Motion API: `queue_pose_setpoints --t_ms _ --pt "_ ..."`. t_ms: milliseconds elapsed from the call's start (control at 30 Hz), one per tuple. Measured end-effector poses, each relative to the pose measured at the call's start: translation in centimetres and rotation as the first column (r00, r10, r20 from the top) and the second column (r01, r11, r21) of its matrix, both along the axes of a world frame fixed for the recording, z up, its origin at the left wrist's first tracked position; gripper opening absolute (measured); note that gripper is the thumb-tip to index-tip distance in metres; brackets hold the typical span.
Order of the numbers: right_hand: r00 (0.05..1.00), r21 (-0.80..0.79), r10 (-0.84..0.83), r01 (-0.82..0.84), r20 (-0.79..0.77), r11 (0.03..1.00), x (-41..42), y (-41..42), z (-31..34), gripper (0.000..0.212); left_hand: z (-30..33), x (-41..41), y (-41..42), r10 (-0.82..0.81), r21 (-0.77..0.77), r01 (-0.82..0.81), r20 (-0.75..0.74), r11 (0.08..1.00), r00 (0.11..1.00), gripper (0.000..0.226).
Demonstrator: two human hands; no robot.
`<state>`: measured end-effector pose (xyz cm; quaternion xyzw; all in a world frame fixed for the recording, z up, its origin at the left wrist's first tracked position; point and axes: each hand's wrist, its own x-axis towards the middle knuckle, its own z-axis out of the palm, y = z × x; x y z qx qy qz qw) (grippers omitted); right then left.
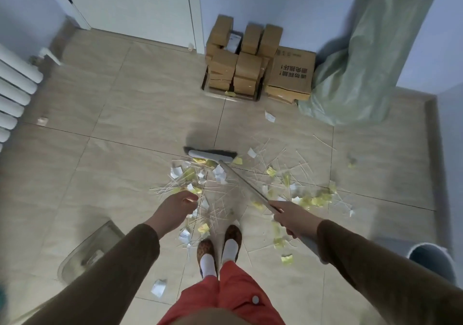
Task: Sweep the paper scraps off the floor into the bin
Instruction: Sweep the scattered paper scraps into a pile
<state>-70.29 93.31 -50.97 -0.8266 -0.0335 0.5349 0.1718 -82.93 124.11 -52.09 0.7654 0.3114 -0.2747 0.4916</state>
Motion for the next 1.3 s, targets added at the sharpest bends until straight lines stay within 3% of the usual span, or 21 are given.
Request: queue_pose_setpoints --t_ms 267,433,600,833,933,1100,1300 --pt "0.958 0.095 -0.242 0.229 0.152 0.969 -6.0 -6.5 6.6 0.052 0.7 1.5 -3.0 -0.145 -0.036 0.146 0.027 0.989 0.989 0.021" --pt "0.921 0.045 -0.238 0.235 0.309 0.971 -1.1 -8.1 5.8 0.053 1.1 1.4 -5.0 -0.197 -0.014 0.198 0.036 0.980 0.980 0.020" --pt "0.900 0.017 -0.275 0.286 0.338 0.958 8.3 -9.0 1.9 0.048 0.7 1.1 -6.5 -0.167 0.027 0.167 0.011 0.986 0.986 0.016" --pt "0.945 -0.086 -0.191 0.220 0.266 0.972 15.6 -9.2 -5.0 0.033 -0.3 0.4 -10.7 -0.055 0.064 0.057 -0.038 0.996 0.998 0.009" --pt "0.972 -0.113 -0.066 0.093 0.224 0.989 12.7 -10.2 -6.5 0.035 -0.3 0.1 -13.7 -0.021 0.079 0.026 -0.052 0.997 0.998 0.011" --pt "0.990 -0.013 0.018 -0.017 0.136 1.000 2.3 -13.9 -6.7 0.060 0.2 -0.6 -18.4 -0.032 0.053 0.035 -0.055 0.998 0.998 0.012" --pt "0.958 0.194 -0.280 0.288 -0.068 0.938 -5.4 -19.9 -2.1 0.055 1.1 -0.3 -22.2 -0.072 0.030 0.074 -0.048 0.997 0.996 0.013"
